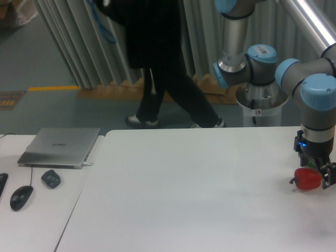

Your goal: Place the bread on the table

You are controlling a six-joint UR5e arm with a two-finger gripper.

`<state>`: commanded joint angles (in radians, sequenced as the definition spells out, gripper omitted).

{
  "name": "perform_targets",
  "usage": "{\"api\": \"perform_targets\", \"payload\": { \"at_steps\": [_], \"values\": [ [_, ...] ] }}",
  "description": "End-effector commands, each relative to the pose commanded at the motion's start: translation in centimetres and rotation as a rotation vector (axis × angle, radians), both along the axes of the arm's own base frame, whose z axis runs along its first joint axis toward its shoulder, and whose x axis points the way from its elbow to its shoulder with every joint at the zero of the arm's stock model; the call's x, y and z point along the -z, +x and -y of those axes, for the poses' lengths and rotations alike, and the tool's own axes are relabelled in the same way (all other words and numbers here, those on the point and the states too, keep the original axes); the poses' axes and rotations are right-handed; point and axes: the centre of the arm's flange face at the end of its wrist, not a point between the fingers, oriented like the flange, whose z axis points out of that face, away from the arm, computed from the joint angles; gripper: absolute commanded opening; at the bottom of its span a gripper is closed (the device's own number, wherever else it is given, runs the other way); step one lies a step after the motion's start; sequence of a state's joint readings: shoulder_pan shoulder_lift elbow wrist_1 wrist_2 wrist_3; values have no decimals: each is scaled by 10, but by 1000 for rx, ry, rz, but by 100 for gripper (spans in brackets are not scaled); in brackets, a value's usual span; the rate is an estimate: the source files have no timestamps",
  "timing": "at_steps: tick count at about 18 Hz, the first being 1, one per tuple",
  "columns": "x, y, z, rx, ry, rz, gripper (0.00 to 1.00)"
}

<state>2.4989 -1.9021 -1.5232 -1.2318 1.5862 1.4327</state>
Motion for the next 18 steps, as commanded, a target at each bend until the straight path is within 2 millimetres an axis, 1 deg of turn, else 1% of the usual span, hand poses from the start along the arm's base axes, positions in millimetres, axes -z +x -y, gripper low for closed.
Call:
{"api": "perform_targets", "payload": {
  "at_steps": [3,4,7,9,11,12,13,14,18],
  "values": [
    [-5,-4,1,-4,11,-5,100],
    [-4,-6,4,-9,8,-3,100],
    [1,-1,4,-8,-12,-7,100],
    [4,-5,8,-10,-15,-5,100],
    [-1,-20,24,-39,-11,-7,100],
    [-7,-24,31,-50,-5,-16,100],
    [-16,-31,42,-70,4,-26,100],
    [-18,-36,48,-83,7,-28,100],
    [-20,-40,53,-32,4,-32,100]
  ]
}}
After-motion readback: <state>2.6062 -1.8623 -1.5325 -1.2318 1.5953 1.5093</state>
